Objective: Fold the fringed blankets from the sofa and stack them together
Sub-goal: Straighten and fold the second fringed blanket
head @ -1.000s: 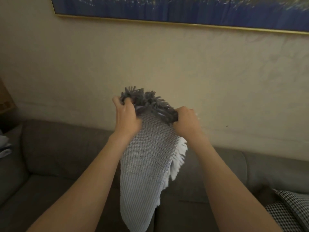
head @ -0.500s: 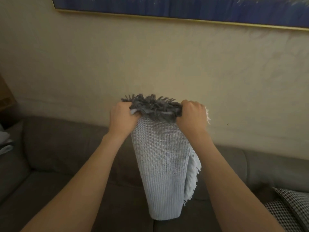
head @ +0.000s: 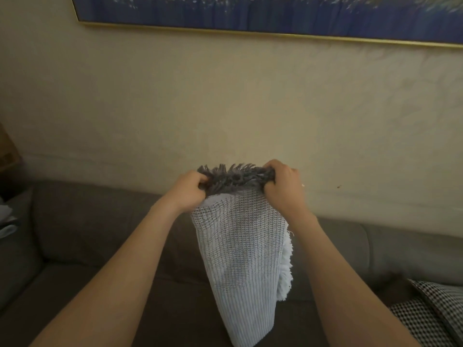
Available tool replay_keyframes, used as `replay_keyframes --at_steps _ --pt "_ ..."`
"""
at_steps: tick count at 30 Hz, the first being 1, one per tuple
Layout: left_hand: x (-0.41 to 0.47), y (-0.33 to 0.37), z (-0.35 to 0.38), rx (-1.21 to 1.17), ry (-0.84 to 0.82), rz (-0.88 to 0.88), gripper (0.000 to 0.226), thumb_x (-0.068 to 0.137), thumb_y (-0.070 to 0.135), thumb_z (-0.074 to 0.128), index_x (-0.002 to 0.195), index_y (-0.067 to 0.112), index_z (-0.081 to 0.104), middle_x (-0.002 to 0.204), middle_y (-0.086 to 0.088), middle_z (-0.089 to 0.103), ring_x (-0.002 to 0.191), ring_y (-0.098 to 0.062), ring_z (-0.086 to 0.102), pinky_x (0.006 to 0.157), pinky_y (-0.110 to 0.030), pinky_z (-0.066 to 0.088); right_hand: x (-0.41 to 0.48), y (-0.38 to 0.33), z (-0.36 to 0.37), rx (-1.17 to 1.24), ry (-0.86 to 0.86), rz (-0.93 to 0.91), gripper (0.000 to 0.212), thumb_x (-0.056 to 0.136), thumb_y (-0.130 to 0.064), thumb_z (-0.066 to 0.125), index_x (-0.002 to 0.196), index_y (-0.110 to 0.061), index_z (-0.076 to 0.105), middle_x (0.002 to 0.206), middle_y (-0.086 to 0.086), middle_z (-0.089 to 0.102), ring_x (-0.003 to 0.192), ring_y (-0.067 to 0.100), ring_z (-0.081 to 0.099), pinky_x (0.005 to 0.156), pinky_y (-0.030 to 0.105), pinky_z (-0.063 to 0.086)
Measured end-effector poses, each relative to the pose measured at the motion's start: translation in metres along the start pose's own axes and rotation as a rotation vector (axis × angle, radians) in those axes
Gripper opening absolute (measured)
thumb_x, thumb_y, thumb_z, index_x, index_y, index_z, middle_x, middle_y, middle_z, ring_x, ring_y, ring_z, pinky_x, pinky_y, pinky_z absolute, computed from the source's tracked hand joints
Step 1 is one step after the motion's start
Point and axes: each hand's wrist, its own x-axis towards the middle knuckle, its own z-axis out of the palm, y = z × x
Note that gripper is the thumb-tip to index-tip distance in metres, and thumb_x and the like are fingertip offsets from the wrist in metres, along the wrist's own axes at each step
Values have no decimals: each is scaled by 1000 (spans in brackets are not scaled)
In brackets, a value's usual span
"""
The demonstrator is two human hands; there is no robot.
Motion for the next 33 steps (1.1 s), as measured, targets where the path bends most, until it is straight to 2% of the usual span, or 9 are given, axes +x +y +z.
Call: replay_keyframes --at_steps 4,8,11,16,19,21,24,29,33 --pt "4 2 -2 64 210 -27 42 90 -6 50 112 11 81 110 -11 78 103 -32 71 95 -48 60 -3 8 -4 48 -77 -166 53 71 13 45 113 -19 44 61 5 55 52 24 44 45 40 28" --pt "6 15 -4 189 434 -42 27 90 -3 54 87 6 79 87 -13 74 80 -34 66 73 -46 60 -3 12 -9 7 -222 -245 55 77 11 49 120 -21 36 95 7 72 72 32 60 57 44 48" --pt "6 23 -8 197 491 -44 29 93 -5 54 94 6 80 93 -13 75 77 -29 61 70 -43 56 -2 20 -8 -105 -300 -188 59 80 7 55 126 -26 39 83 10 67 70 32 59 58 49 51" --pt "9 21 -9 190 410 153 31 101 0 47 84 7 72 77 -6 64 70 -27 60 60 -37 44 -3 25 1 -119 -232 -78 46 79 7 49 118 -13 61 82 11 67 71 32 58 53 35 38" --pt "1 19 -13 17 345 208 49 104 45 60 68 12 64 59 -2 58 50 -15 50 53 -31 39 -5 24 7 -148 -188 -36 29 81 3 47 101 -12 62 67 7 58 62 31 54 47 33 35" --pt "-3 18 -19 32 223 191 70 76 81 73 81 11 71 73 -5 68 62 -20 61 59 -33 46 -4 24 11 -166 -155 -9 18 82 -4 47 89 -11 61 62 8 56 60 34 54 47 35 39" --pt "-6 19 -28 229 29 132 103 50 75 92 125 9 70 118 -5 71 106 -23 67 89 -39 54 -3 18 14 -138 -56 48 24 86 -30 48 68 -15 52 57 5 56 56 30 55 45 31 38" --pt "8 6 -15 574 182 241 55 74 71 82 70 19 63 69 0 60 68 -23 60 53 -34 41 0 11 8 -137 -268 -75 68 71 -90 64 77 -23 52 64 -4 57 57 12 53 49 33 38" --pt "22 -2 -2 593 358 255 54 85 71 71 70 21 59 64 5 52 63 -23 59 50 -35 38 3 4 9 -172 -420 -138 53 73 -76 76 80 -24 63 66 -4 65 57 8 60 50 32 42"
